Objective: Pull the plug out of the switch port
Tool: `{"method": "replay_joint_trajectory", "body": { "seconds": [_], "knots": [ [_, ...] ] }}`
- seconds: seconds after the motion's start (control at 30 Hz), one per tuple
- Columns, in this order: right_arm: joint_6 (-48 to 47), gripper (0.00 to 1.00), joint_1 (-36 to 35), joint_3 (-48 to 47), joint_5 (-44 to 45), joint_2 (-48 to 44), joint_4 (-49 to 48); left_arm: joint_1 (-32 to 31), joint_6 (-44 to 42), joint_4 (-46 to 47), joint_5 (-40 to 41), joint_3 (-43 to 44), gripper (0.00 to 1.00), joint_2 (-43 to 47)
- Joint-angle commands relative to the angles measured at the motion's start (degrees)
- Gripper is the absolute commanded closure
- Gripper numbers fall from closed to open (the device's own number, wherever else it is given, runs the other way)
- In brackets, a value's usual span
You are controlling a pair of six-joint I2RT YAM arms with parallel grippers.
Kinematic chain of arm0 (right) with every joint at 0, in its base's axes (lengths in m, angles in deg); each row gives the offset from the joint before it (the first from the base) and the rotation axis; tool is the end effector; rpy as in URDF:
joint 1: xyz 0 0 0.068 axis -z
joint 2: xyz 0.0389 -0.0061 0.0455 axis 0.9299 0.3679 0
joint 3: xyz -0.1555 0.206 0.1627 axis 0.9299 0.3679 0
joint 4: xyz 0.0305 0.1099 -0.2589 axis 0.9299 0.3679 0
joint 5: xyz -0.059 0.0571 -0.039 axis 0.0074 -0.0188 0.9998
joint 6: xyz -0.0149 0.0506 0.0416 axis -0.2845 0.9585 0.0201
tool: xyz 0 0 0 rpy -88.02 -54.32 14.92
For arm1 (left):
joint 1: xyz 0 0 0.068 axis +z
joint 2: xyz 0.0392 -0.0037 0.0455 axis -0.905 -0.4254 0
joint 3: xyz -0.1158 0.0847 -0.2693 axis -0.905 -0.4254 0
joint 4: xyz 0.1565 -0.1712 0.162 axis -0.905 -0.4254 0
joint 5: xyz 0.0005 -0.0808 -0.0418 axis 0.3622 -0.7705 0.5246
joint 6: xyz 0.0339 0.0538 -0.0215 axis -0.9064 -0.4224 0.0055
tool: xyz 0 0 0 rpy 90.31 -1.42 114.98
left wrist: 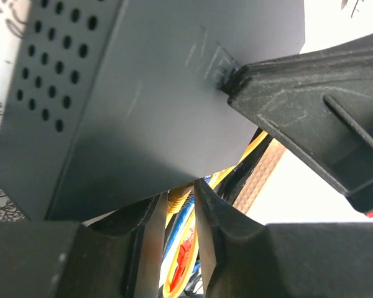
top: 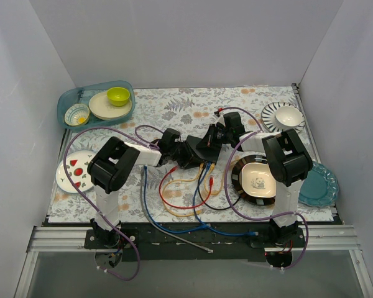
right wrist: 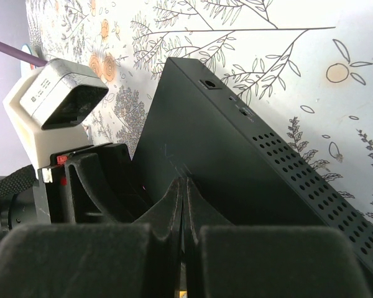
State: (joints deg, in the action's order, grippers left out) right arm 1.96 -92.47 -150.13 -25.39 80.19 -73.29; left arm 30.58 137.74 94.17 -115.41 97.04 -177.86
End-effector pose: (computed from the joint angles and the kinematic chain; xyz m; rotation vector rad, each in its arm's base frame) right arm 0.3950 0.2061 0.1382 -0.0350 2.3897 1.1462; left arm 0.3321 -0.2542 0.1080 1.3593 -2.3731 1.2742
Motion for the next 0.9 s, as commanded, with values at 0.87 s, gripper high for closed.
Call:
{"method": "replay_joint_trajectory", "body": {
  "seconds": [0.87],
  "knots": [
    [-4.56,0.99,-0.82,6.67,5.12,5.09,15.43,0.49,6.06,-9.02,10.40,0.96,0.88,-7.66]
  ]
}}
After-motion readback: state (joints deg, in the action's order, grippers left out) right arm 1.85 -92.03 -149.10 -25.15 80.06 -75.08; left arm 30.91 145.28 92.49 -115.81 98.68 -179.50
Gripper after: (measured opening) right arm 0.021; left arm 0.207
